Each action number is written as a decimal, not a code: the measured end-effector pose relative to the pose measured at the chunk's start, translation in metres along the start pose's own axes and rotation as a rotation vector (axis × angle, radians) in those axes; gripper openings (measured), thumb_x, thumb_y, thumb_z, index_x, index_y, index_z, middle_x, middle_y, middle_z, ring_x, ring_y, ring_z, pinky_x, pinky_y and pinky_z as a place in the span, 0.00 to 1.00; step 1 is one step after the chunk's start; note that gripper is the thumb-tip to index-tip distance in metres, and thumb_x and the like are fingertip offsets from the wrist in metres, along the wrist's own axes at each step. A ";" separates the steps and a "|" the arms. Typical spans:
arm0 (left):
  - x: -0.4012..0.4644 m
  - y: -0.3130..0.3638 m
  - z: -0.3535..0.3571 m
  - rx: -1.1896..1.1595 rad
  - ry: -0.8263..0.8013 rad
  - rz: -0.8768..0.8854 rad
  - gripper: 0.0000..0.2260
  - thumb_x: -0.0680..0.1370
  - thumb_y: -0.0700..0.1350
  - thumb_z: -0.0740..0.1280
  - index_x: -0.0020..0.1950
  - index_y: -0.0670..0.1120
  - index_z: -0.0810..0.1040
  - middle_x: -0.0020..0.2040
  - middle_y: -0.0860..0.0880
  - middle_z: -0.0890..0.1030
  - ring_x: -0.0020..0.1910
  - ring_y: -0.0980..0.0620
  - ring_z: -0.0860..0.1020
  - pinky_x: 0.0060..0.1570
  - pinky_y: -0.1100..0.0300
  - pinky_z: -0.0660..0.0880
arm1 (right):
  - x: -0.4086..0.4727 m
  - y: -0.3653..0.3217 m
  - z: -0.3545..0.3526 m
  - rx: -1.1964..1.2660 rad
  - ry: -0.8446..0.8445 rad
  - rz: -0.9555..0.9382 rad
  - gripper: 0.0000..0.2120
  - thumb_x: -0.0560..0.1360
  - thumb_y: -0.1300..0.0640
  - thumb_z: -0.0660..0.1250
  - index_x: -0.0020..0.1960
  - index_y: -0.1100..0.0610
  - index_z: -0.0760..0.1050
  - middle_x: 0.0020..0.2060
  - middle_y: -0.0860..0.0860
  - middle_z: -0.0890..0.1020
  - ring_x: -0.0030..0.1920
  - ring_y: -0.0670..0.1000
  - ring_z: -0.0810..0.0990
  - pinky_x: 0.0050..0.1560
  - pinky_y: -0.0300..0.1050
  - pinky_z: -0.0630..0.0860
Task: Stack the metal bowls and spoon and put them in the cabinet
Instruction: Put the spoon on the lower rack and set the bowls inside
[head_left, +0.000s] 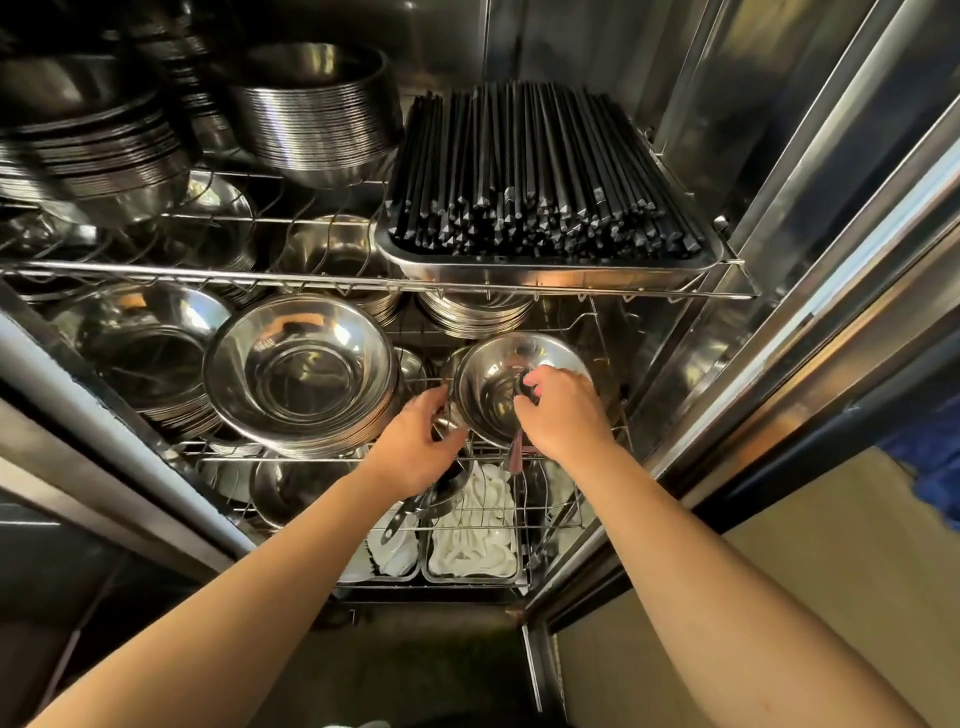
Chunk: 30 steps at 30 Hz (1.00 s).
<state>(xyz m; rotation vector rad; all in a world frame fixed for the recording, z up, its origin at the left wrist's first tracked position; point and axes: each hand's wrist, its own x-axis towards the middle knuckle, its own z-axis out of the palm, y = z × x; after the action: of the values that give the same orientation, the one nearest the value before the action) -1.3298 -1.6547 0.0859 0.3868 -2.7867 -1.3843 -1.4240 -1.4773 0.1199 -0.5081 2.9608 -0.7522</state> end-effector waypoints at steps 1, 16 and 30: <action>-0.006 -0.004 0.000 0.091 0.001 0.042 0.32 0.79 0.53 0.67 0.79 0.48 0.60 0.75 0.47 0.70 0.71 0.48 0.71 0.70 0.51 0.69 | -0.002 -0.003 0.003 -0.021 -0.024 0.004 0.18 0.79 0.50 0.67 0.66 0.56 0.77 0.53 0.53 0.84 0.55 0.56 0.80 0.50 0.50 0.78; -0.055 -0.052 0.002 0.941 0.115 0.089 0.29 0.76 0.61 0.62 0.71 0.45 0.70 0.62 0.45 0.78 0.61 0.44 0.75 0.63 0.50 0.71 | 0.003 -0.017 0.021 -0.213 -0.029 0.195 0.08 0.76 0.54 0.72 0.43 0.58 0.77 0.25 0.47 0.75 0.23 0.45 0.71 0.23 0.40 0.63; -0.065 -0.056 0.003 0.910 0.072 0.081 0.35 0.76 0.57 0.67 0.78 0.42 0.62 0.70 0.43 0.74 0.71 0.40 0.68 0.75 0.45 0.61 | -0.060 -0.010 -0.010 0.059 -0.143 -0.181 0.11 0.77 0.53 0.67 0.37 0.51 0.81 0.22 0.45 0.76 0.23 0.43 0.74 0.31 0.40 0.75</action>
<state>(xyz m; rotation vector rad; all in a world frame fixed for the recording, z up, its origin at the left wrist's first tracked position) -1.2554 -1.6706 0.0472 0.2916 -3.1344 -0.0029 -1.3649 -1.4618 0.1311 -0.7989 2.7791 -0.7798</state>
